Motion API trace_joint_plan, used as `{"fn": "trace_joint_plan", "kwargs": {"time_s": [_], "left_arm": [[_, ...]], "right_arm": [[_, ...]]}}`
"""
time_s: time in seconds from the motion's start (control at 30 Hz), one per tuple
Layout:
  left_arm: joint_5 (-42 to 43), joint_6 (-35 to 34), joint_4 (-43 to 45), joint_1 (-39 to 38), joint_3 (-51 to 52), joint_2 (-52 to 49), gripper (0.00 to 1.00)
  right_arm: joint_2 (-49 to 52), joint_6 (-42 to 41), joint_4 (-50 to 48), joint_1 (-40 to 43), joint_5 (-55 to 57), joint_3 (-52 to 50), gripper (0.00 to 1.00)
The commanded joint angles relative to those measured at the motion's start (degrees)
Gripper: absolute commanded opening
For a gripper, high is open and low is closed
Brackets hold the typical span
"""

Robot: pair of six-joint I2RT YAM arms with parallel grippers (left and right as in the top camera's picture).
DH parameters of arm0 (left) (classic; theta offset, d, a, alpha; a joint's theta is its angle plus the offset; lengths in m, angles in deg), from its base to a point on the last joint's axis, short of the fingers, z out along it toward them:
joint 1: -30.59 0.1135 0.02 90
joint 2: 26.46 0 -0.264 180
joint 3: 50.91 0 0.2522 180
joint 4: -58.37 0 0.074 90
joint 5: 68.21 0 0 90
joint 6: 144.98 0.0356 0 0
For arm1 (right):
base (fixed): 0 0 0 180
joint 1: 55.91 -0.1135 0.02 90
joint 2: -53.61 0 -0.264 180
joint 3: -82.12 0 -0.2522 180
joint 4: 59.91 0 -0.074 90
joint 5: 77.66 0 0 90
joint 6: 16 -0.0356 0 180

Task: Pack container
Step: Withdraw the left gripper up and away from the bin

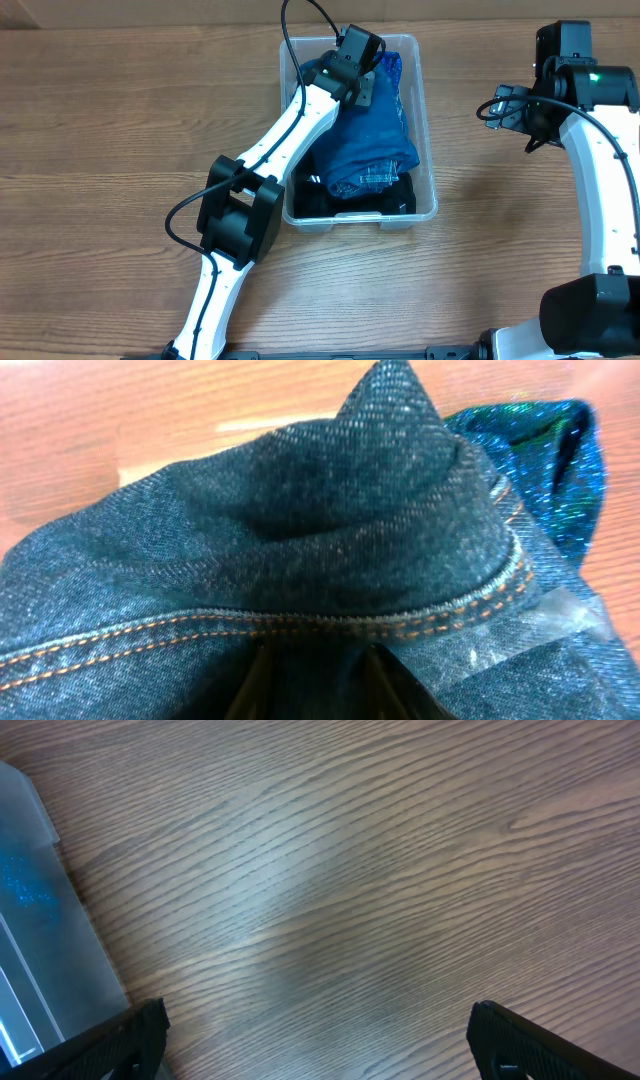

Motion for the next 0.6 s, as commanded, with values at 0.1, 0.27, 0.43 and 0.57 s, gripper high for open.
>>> {"fn": "trace_joint_plan", "kwargs": {"time_s": [0.1,0.27,0.43,0.57], "left_arm": [[1.88,1.38,-5.64,-0.04,-6.97,8.57,0.5],[-2.19,1.05,-10.82,0.96,-9.31,20.15,0.62],[-15.04,0.66,-19.3,5.49,-9.29,28.59,1.0],[-18.88,0.68,-23.28,11.52,-9.29,30.77,1.0]], "right_arm": [[-1.7,-0.17,-0.33,0.13,0.55,1.44,1.0],[-1.7,-0.2,-0.33,0.13,0.55,1.44,1.0],[-1.7,-0.17,-0.33,0.13,0.55,1.44,1.0],[-1.7,-0.17,-0.33,0.13,0.55,1.44,1.0]]}}
